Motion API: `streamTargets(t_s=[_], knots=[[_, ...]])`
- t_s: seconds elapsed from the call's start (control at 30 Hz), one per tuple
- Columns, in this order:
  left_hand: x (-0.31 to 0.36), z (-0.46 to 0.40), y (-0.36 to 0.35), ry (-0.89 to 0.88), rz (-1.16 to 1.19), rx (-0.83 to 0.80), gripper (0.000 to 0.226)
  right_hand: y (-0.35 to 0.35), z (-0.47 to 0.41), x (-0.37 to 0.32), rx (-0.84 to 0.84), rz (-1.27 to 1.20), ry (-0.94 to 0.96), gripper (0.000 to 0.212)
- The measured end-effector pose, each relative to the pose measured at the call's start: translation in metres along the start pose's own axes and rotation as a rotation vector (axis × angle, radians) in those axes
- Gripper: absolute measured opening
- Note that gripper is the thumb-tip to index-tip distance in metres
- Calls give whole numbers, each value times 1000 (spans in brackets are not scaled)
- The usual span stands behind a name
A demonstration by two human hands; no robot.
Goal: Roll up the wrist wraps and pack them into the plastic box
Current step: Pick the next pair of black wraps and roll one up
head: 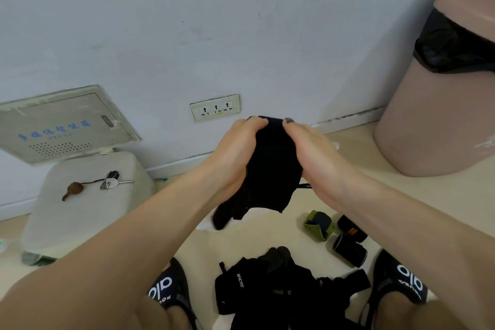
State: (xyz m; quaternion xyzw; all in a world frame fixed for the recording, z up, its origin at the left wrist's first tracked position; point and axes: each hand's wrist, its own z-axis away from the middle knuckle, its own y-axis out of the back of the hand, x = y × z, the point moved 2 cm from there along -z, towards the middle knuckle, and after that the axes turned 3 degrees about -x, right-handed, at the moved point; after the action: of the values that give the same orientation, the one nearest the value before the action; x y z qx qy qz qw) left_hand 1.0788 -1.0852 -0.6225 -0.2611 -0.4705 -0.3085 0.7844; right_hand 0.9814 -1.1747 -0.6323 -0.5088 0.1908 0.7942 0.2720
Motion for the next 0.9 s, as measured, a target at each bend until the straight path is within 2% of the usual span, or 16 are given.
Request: streamTargets(t_s=[0.1, 0.13, 0.27, 0.4, 0.47, 0.6, 0.67, 0.73, 0.83, 0.9], knots=[[-14, 5, -6, 128, 116, -118, 67, 5, 3, -7, 54, 74, -21, 31], [-17, 5, -7, 137, 135, -158, 70, 7, 3, -7, 54, 82, -29, 31], [-12, 5, -4, 38, 100, -184, 45, 6, 3, -3, 13, -14, -54, 34], [1, 3, 4, -21, 114, -143, 30, 12, 5, -8, -58, -20, -21, 25], [3, -1, 8, -43, 39, -81, 26, 17, 6, -11, -41, 17, 9, 20], [2, 4, 7, -34, -119, -64, 29, 23, 6, -14, -19, 39, 47, 16], [1, 5, 8, -29, -147, -20, 46, 27, 4, -14, -18, 18, 40, 20], [4, 4, 11, -98, -202, -13, 59, 31, 1, -14, -3, -62, 27, 35], [9, 6, 16, -191, -271, -59, 60, 36, 1, -18, -22, -117, 37, 52], [11, 7, 16, -230, -263, -69, 55, 38, 3, -20, -69, -35, 70, 56]])
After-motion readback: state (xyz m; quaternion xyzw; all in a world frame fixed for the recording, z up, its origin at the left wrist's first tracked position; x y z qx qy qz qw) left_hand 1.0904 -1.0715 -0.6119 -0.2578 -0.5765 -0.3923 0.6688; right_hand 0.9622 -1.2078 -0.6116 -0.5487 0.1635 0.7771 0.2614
